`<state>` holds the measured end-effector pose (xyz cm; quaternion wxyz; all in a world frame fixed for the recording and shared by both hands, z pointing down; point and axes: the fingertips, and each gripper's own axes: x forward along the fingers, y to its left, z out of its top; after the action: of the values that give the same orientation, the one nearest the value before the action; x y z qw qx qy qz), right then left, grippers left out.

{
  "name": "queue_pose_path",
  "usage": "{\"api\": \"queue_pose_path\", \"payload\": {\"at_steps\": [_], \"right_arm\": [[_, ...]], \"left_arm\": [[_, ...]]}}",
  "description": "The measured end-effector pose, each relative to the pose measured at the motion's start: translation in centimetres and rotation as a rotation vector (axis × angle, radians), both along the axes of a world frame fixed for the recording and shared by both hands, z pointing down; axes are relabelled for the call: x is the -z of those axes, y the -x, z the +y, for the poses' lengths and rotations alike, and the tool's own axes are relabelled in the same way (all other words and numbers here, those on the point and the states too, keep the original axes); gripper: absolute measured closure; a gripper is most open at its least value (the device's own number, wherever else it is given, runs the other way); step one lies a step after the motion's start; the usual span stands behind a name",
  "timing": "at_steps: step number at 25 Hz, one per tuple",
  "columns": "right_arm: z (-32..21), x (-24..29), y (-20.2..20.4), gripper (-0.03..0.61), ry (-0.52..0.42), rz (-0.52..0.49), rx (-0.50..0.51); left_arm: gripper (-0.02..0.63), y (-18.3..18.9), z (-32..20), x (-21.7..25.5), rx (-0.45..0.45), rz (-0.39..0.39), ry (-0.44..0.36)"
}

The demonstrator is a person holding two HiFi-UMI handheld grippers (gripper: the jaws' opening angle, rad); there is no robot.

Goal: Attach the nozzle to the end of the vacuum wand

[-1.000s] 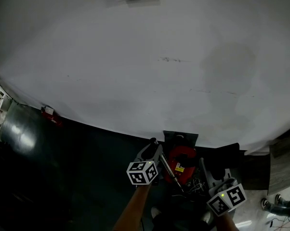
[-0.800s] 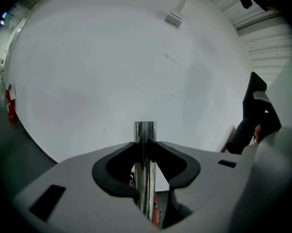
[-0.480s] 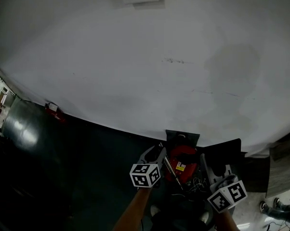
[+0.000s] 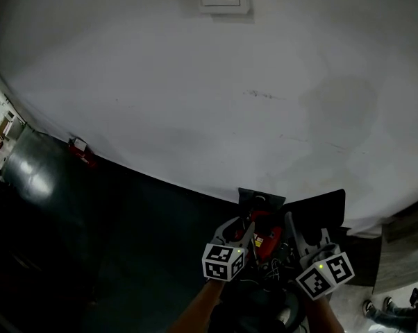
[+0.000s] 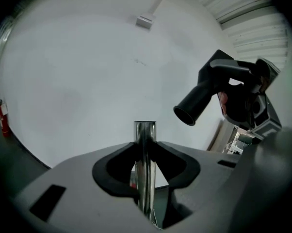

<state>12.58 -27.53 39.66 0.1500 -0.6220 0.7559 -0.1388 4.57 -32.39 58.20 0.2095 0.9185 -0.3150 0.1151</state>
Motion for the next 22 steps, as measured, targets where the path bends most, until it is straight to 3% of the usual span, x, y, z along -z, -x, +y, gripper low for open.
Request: {"api": "queue_pose_path", "payload": {"at_steps": [11, 22], "right_arm": [[-0.4, 0.6, 1.1, 0.488, 0.011, 0.007, 0.034], [-0.7, 0.4, 1.8, 0.489, 0.071, 0.090, 0.088]], "left_arm": [[0.477, -1.1, 2.9, 1.7, -0.050, -0.008, -0.029], [0.477, -2.3, 4.2, 2.5, -0.080, -0.008, -0.057]]}}
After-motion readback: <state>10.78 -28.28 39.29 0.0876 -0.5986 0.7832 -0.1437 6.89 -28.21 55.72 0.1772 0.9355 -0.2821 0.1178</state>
